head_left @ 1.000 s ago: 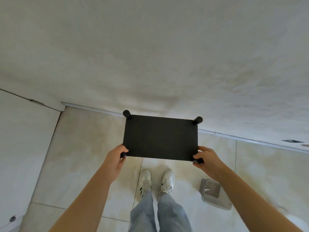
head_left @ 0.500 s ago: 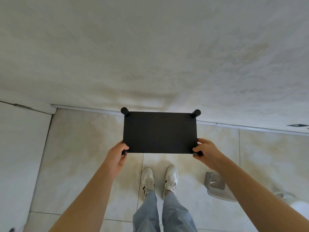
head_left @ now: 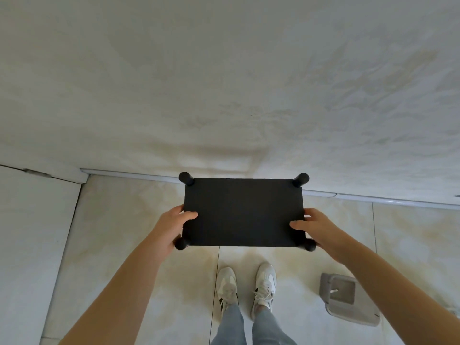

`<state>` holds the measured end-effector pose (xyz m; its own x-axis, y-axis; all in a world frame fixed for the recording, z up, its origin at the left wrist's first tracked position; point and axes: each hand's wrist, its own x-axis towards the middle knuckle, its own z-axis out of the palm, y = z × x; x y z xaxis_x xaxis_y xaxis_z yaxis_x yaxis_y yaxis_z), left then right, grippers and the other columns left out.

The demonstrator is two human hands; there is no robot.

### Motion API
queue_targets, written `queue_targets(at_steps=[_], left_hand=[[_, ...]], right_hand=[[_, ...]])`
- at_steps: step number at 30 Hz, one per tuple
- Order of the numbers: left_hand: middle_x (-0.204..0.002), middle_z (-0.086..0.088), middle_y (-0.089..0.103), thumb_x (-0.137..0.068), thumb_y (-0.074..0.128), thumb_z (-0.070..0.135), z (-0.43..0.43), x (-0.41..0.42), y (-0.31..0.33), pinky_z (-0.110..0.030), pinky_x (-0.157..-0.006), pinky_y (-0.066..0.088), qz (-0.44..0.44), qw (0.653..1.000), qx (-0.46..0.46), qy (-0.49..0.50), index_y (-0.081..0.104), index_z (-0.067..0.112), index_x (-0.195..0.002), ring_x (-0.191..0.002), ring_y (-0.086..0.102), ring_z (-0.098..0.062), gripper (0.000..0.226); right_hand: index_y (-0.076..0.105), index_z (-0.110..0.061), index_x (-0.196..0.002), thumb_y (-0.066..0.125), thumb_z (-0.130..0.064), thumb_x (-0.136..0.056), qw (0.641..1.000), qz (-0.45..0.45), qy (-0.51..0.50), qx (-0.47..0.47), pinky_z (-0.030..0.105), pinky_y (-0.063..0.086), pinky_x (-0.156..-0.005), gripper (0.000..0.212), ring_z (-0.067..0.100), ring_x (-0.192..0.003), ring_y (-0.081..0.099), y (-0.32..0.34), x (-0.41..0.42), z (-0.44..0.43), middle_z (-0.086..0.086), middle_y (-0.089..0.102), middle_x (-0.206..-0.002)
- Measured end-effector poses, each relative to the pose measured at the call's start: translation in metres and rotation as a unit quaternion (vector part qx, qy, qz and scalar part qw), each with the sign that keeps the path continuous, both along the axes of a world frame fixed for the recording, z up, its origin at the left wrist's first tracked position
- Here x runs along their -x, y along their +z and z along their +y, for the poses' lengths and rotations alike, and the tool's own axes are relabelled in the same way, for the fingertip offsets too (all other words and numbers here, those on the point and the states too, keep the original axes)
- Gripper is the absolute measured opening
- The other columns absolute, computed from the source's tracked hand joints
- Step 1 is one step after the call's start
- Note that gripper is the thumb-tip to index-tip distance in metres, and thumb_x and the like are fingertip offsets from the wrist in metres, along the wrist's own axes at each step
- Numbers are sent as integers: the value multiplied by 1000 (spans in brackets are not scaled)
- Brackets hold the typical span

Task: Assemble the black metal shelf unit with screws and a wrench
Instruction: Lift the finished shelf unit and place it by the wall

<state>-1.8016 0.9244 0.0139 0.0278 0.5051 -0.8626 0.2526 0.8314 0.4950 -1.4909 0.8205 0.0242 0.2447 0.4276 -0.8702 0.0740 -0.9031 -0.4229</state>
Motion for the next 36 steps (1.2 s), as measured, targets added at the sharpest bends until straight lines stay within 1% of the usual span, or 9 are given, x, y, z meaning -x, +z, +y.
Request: queue_targets(at_steps=[4,7,12,15,18,22,25,30,36], left_hand=[[-114,-2,66,-98,64,32,20,-17,-12,-44,-88,49,25,999,-17,24,56,17,-130,-100,63,-21,37],[-112,-6,66,-97,62,42,30,-26,-19,-49,-94,48,43,998,-16,34,60,14,-120,-103,62,-28,36],[-94,-1,63,-95,63,43,25,-40,-25,-31,-60,38,103,988,-88,69,60,16,-92,-82,57,-18,28],[-94,-1,64,-95,63,43,21,-45,-26,-32,-62,38,107,985,-111,76,60,16,-94,-83,58,-18,27],[-96,1,63,-96,62,44,25,-50,-26,-38,-73,41,104,987,-111,60,58,21,-94,-85,57,-17,24],[-92,3,61,-96,62,43,37,-62,-24,-33,-65,40,94,988,-115,50,55,24,-88,-81,56,-15,21],[-92,4,60,-97,62,43,48,-68,-24,-36,-70,40,96,988,-117,41,56,23,-91,-81,55,-14,22],[-91,2,59,-96,63,43,65,-72,-25,-31,-59,36,97,987,-123,33,56,20,-93,-80,54,-15,25],[-88,0,58,-96,62,44,83,-77,-24,-31,-58,35,106,987,-121,30,56,15,-93,-76,52,-16,29]], right_hand=[[38,-18,-136,62,-31,-96,998,2,-50,-38,41,53,-81,49,16,-95,60,-10,3,16,-2,57,-112],[41,-19,-137,63,-36,-94,993,-13,-106,-55,41,49,-82,51,12,-93,57,-18,5,27,-5,57,-109],[44,-11,-130,55,-37,-97,993,-80,-50,-69,36,44,-76,43,11,-85,53,-26,9,39,-2,55,-99],[40,-11,-130,53,-36,-98,991,-114,-22,-64,33,40,-68,43,12,-82,51,-31,7,39,-2,52,-96],[41,-13,-125,55,-32,-97,991,-115,-35,-58,38,45,-75,37,15,-83,53,-33,-2,40,0,53,-96],[41,-15,-119,57,-30,-96,991,-97,-71,-51,45,49,-84,31,18,-87,54,-32,-11,46,3,55,-101],[41,-15,-118,57,-28,-97,989,-81,-106,-56,43,47,-82,29,17,-86,53,-31,-15,54,3,54,-100],[41,-14,-116,57,-26,-96,985,-66,-143,-74,41,45,-79,28,17,-87,53,-32,-18,65,3,54,-101],[43,-15,-110,59,-22,-95,979,-70,-164,-100,30,40,-58,23,16,-81,55,-33,-20,83,2,55,-93]])
